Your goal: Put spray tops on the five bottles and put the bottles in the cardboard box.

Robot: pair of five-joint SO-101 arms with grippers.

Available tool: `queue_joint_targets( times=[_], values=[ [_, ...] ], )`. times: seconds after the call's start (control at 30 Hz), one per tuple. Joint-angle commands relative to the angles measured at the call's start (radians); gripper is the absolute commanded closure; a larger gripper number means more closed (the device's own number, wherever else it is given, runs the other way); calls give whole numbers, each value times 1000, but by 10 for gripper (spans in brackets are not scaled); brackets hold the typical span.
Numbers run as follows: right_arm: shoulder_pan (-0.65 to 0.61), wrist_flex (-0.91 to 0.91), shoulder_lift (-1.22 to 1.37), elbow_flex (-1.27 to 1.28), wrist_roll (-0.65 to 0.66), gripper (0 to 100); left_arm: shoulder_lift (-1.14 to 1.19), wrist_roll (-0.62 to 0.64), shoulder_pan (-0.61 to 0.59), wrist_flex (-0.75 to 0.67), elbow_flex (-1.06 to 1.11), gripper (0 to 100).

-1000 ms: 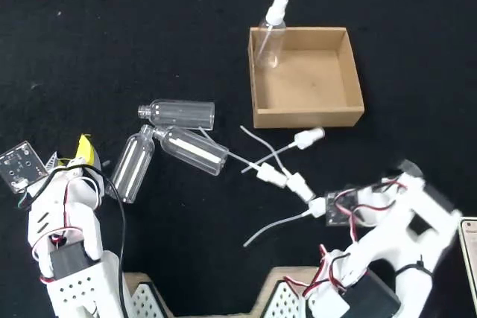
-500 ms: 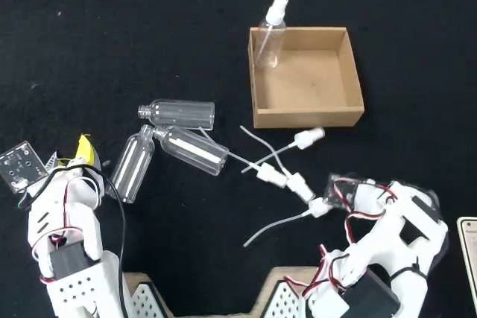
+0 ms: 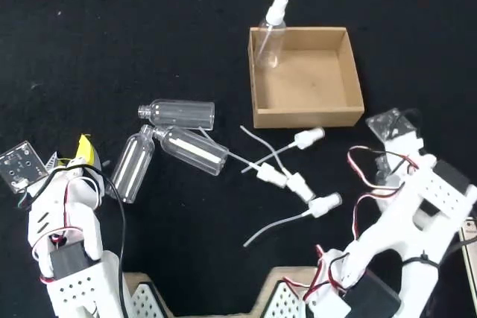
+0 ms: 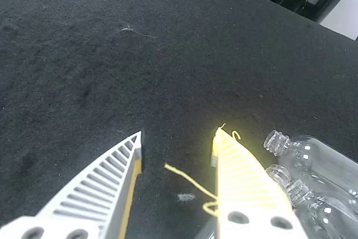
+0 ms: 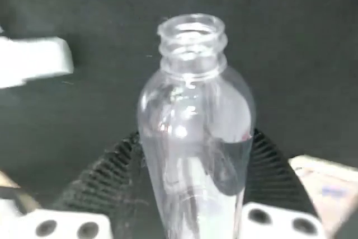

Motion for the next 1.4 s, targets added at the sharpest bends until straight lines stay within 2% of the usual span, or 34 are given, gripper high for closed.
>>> queue_joint_targets(
  times=[0.0, 0.13, 0.3, 0.37, 0.63, 0.83, 0.97, 1.13, 1.37],
  values=[
    [-40, 26, 2, -61, -164, 764, -5, -14, 4, -5, -7, 802],
    [-40, 35, 19, -51, -247, 758, -5, -14, 4, -5, -7, 802],
    [-38, 35, 173, -48, -304, 653, -5, -14, 4, -5, -7, 802],
    [-38, 55, 237, -99, -308, 657, -5, -14, 4, -5, -7, 802],
    [-51, 362, 358, -463, -359, 666, -5, -14, 4, -5, -7, 802],
    [-160, 534, 461, -616, -351, 668, -5, -14, 4, -5, -7, 802],
    [-206, 545, 559, -676, -354, 669, -5, -14, 2, -5, -7, 802],
    [-192, 480, 638, -739, -347, 669, -5, -14, 2, -5, -7, 802],
    [-189, 451, 699, -728, -272, 669, -5, -14, 2, -5, -7, 802]
  ],
)
